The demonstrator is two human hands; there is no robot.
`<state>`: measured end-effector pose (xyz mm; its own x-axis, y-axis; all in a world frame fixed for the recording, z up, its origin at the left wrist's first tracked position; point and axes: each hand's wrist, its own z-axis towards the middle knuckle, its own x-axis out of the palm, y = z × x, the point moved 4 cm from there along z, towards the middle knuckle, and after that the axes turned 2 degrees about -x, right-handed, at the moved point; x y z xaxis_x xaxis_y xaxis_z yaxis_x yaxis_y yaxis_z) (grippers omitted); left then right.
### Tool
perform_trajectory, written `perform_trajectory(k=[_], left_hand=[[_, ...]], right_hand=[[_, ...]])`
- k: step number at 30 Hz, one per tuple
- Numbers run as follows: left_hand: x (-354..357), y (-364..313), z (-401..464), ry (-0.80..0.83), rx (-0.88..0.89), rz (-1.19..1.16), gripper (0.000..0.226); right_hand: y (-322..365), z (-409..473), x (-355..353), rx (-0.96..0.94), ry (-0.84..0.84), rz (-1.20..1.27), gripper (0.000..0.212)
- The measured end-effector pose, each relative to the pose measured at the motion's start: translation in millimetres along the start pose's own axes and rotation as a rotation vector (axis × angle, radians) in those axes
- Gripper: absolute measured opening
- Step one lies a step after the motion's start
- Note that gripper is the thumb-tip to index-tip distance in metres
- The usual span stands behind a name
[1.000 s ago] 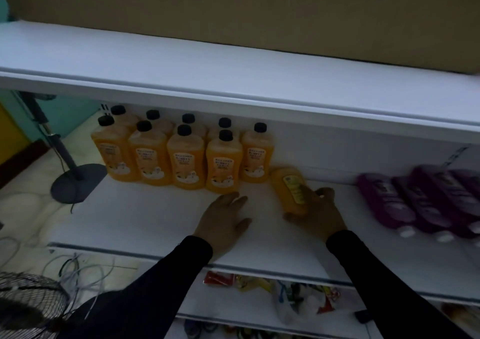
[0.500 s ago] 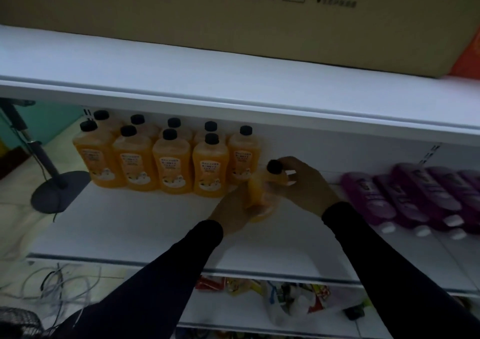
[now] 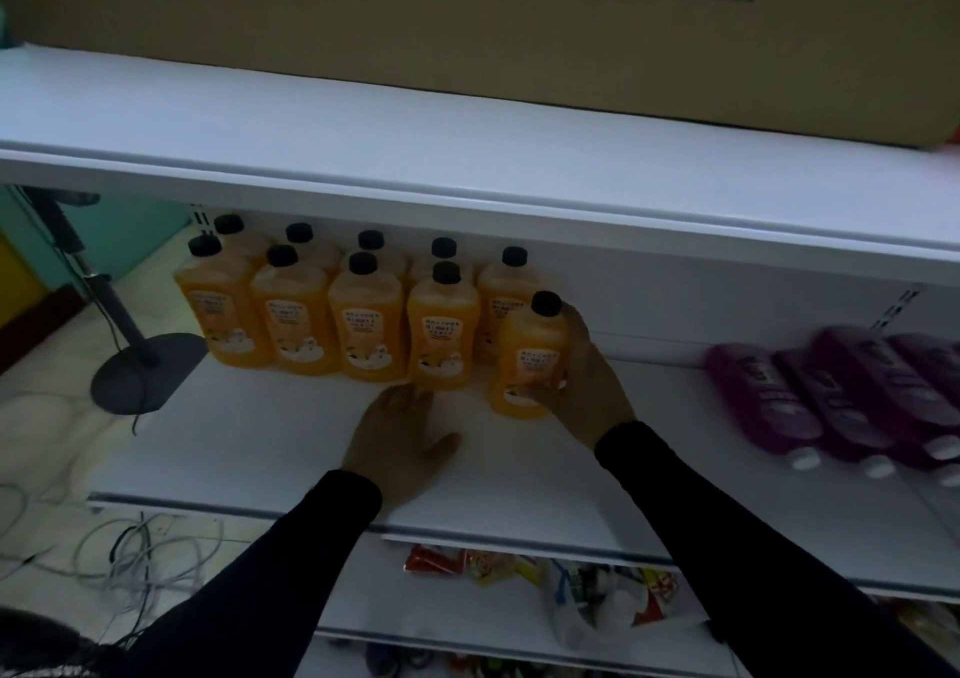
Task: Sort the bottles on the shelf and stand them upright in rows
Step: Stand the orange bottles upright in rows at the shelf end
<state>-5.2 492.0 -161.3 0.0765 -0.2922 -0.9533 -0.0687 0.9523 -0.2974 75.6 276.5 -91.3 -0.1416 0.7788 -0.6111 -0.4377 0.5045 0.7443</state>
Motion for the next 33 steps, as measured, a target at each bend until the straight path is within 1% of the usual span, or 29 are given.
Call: perform_trajectory(k=[3, 9, 13, 19, 28, 33], left_hand=[[10.2, 17.7, -7.7, 0.058, -0.064, 0.073, 0.087], [14.4, 20.2, -6.3, 0.029, -0.054, 0.088, 0.092], [14.9, 19.8, -6.0, 0.009, -0.049, 0.094, 0.09], [13.9, 18.3, -6.4, -0.001, -0.047, 0.103, 0.087], [12.3, 19.1, -6.2, 0.001, -0.038, 0.092, 0.089], [12.6, 18.7, -6.1, 0.001, -0.042, 0.091, 0.089]], right_hand=[[1.0, 15.3, 7.3, 0.041, -0.019, -0.023, 0.109], [2.4, 27.2, 18.8, 0.053, -0.087, -0.108, 0.107], [0.9, 29.5, 20.2, 0.062, -0.065, -0.079, 0.109], [5.4, 31.2, 26.2, 0.06, -0.053, -0.06, 0.107], [9.2, 25.8, 26.1, 0.045, -0.076, -0.077, 0.116], [-0.7, 20.8, 27.5, 0.14, -0.062, -0.063, 0.12]])
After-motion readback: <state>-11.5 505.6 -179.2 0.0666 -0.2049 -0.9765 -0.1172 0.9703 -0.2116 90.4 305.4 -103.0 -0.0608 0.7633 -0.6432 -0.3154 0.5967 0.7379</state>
